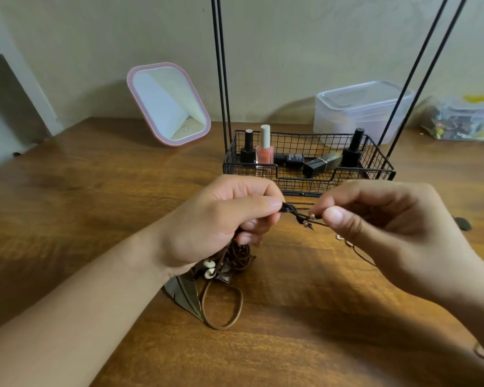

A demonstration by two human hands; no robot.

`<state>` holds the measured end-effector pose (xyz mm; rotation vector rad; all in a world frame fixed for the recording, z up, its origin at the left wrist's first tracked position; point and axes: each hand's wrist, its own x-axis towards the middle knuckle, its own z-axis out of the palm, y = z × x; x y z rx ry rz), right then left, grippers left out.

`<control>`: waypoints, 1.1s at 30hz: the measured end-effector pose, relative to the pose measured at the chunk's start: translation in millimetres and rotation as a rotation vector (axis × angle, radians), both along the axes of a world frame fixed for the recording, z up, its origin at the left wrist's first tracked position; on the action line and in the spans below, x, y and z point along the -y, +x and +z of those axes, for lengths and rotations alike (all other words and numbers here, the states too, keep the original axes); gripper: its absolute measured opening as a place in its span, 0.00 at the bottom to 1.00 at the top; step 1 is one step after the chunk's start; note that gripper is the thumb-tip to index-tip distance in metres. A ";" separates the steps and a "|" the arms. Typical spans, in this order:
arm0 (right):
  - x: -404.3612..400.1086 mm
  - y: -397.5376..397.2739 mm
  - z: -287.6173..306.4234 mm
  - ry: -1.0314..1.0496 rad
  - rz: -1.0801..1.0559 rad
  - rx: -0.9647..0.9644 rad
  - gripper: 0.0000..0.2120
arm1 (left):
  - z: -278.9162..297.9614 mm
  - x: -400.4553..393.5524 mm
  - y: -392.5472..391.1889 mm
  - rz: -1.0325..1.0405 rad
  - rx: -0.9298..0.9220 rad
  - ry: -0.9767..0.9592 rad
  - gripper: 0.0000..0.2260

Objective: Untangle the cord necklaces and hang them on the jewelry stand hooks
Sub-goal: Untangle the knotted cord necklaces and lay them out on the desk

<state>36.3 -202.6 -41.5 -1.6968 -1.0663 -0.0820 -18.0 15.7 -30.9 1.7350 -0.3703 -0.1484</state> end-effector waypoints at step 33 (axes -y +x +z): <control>-1.3 -5.8 -2.5 -0.026 -0.133 0.293 0.09 | 3.0 -3.4 -3.0 -0.069 -0.022 0.039 0.06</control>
